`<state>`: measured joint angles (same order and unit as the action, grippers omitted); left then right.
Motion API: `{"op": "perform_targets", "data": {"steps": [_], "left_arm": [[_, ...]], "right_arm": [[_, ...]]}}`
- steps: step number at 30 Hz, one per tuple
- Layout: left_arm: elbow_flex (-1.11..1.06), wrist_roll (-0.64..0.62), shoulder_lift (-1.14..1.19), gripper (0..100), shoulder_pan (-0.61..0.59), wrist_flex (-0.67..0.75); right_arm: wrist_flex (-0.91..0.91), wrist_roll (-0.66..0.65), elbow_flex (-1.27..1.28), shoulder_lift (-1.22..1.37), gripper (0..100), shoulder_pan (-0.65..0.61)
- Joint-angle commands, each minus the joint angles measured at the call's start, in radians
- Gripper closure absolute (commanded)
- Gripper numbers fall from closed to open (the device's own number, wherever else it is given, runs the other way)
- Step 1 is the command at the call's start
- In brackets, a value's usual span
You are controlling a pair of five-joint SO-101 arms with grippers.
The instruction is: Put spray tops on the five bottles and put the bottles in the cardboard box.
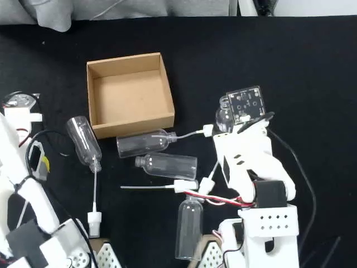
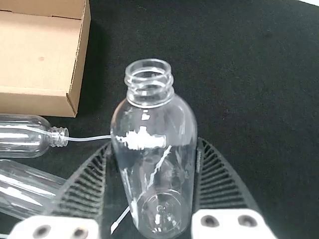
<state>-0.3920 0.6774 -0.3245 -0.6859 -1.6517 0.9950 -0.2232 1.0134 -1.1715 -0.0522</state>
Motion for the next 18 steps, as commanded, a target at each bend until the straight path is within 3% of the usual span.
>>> {"op": "perform_targets", "data": {"steps": [1,8,18], "left_arm": [[0.062,-0.048,-0.12,97,0.015,-0.008],[0.064,-0.275,-0.209,97,0.015,-0.006],[0.064,-0.453,-0.296,97,0.015,-0.005]], "right_arm": [[-0.031,0.008,-0.008,-0.018,90.7,0.021],[-0.031,0.008,-0.008,-0.018,90.7,0.021],[-0.029,0.009,-0.008,-0.018,90.7,0.02]]}}
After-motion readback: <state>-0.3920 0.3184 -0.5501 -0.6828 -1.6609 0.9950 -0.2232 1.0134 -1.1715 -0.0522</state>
